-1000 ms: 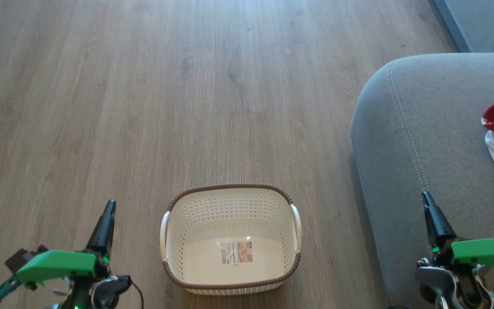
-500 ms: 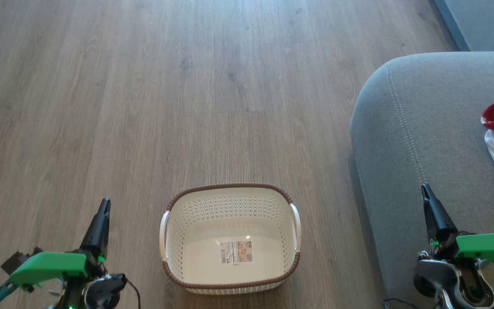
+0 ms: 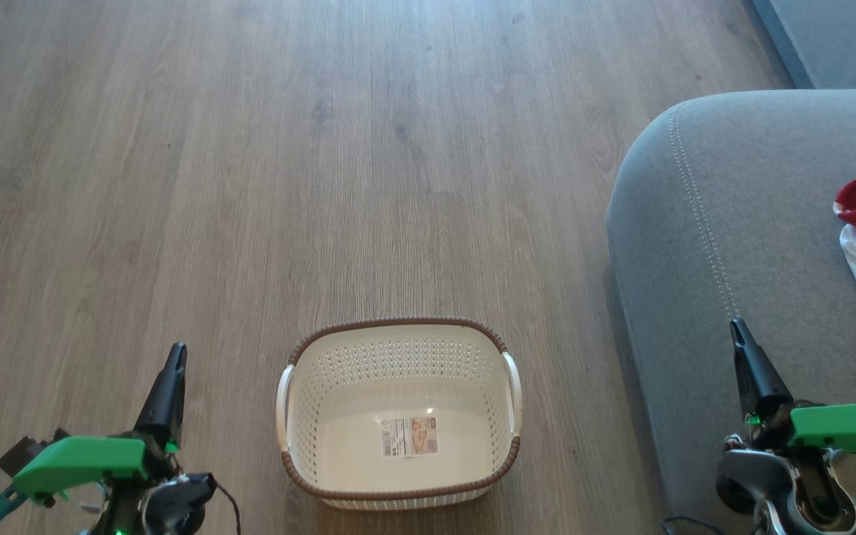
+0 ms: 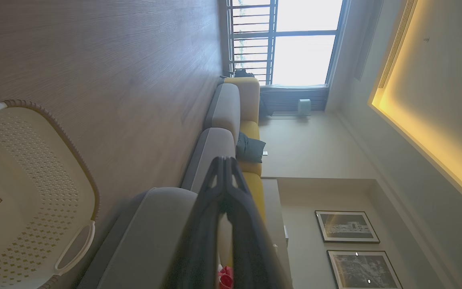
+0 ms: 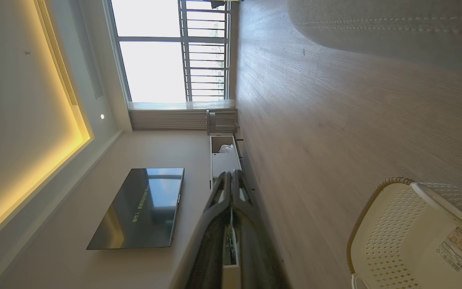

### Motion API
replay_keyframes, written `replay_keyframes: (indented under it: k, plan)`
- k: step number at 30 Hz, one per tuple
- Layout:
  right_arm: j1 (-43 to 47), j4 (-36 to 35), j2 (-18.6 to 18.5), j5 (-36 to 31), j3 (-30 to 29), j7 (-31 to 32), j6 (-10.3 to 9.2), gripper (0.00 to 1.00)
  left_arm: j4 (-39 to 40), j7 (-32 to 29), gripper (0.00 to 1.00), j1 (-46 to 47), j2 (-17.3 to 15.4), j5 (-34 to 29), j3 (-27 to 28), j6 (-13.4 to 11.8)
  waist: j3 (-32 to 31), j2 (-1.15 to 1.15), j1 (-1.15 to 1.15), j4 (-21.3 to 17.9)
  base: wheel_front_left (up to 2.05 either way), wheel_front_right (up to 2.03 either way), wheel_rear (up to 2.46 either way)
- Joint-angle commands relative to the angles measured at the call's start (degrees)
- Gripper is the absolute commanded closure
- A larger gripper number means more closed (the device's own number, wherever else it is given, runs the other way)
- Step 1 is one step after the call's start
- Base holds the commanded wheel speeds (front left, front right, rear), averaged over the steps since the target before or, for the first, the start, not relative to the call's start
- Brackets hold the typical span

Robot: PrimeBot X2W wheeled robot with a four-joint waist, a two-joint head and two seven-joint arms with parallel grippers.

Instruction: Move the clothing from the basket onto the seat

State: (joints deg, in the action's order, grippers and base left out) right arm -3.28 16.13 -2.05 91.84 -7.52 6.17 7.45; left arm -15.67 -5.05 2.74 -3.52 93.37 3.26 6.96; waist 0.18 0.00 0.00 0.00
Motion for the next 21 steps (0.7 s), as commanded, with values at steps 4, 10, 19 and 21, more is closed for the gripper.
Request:
replay_keyframes:
  k: [4,10,19,21]
  plan:
    - [-2.9,-2.1,-0.8,0.3,1.0,0.3,0.03,1.00,1.7,-0.4,1.00,3.3,-0.3,-0.1,1.9,0.5,0.0,0.00,0.00,0.0,0.00,0.00,0.00]
    - [-2.9,-2.1,-0.8,0.3,1.0,0.3,0.03,1.00,1.7,-0.4,1.00,3.3,-0.3,-0.2,2.0,0.5,0.0,0.00,0.00,0.0,0.00,0.00,0.00]
    - [-2.9,-2.1,-0.8,0.3,1.0,0.3,0.03,1.00,1.7,-0.6,1.00,3.4,-0.2,-0.3,2.2,0.5,0.0,0.00,0.00,0.0,0.00,0.00,0.00]
    - [-2.9,-2.1,-0.8,0.3,1.0,0.3,0.03,1.00,1.7,-0.6,1.00,3.4,-0.1,-0.3,2.2,0.5,0.0,0.00,0.00,0.0,0.00,0.00,0.00]
